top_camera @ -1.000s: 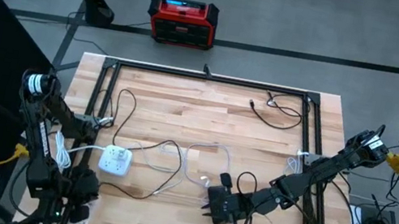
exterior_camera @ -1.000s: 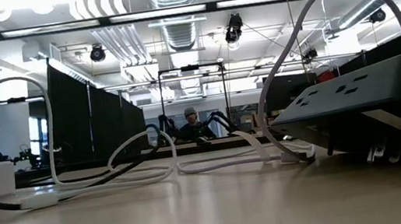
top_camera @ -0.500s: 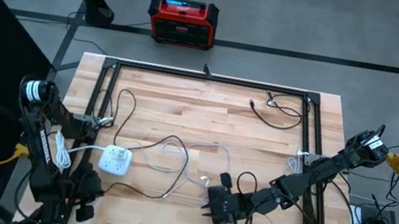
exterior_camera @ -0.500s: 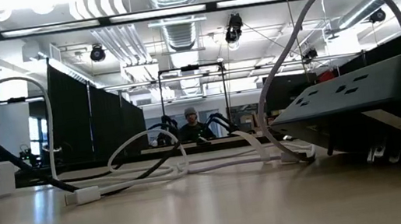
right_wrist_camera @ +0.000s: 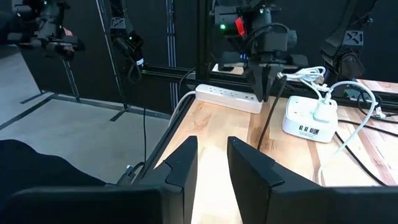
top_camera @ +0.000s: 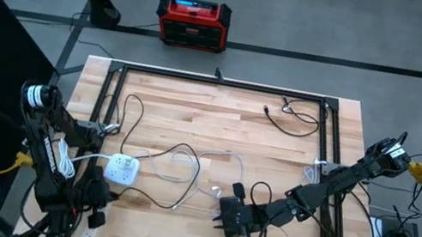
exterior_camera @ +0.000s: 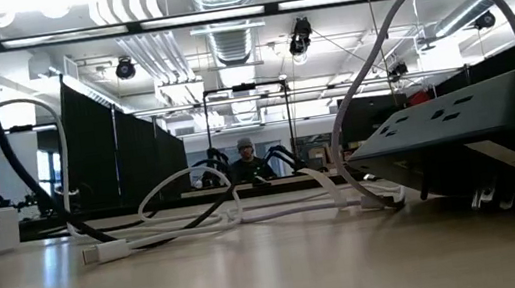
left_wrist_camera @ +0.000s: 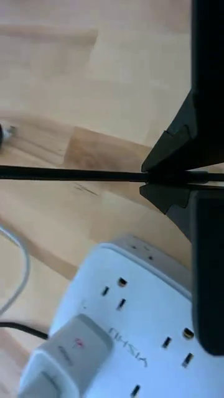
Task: Insert USB
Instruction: Insert the middle left black charger cable into the bottom white outlet extension
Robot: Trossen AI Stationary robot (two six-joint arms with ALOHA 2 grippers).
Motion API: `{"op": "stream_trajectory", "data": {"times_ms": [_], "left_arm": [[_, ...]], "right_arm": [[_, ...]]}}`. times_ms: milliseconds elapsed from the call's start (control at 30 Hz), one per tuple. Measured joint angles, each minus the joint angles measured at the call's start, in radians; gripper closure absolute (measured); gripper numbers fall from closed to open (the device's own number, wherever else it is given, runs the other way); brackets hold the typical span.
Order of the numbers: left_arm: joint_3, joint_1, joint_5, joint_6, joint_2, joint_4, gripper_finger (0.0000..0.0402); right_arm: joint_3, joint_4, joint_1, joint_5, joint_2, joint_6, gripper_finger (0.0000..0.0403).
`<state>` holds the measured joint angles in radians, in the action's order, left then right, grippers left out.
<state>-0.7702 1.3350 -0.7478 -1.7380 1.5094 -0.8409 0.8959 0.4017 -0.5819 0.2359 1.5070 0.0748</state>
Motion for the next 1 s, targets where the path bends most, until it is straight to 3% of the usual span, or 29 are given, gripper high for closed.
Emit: {"op": "stream_trajectory", "data": {"times_ms": [133,233,400,500,600,667,800,1000], "left_arm": [[-0.046,0.000,-0.070,0.026,-0.016,-0.029,0.0388],[-0.106,0.000,-0.203,0.046,-0.024,-0.073,0.0388],[-0.231,-0.018,-0.455,0.095,-0.026,-0.161,0.0388],[-0.298,-0.048,-0.542,0.160,-0.027,-0.165,0.0388],[-0.356,-0.090,-0.550,0.244,-0.027,-0.161,0.0388],[-0.386,-0.122,-0.549,0.302,-0.027,-0.148,0.0388],[-0.428,-0.185,-0.518,0.401,-0.027,-0.118,0.0388],[-0.445,-0.247,-0.440,0.546,-0.025,0.006,0.0388]], "right_arm": [[0.000,-0.001,0.000,0.000,0.000,0.005,0.0326],[0.000,0.021,0.006,0.000,0.008,0.013,0.0324],[0.001,0.223,0.022,-0.004,0.104,-0.010,0.0324],[0.001,0.418,0.034,-0.009,0.189,-0.021,0.0316],[0.027,0.607,0.049,-0.011,0.285,-0.016,0.0300],[0.082,0.641,0.059,-0.041,0.343,-0.030,0.0283],[0.257,0.595,0.066,-0.087,0.432,-0.063,0.0246],[0.484,0.453,0.099,-0.059,0.513,-0.124,0.0210]]}}
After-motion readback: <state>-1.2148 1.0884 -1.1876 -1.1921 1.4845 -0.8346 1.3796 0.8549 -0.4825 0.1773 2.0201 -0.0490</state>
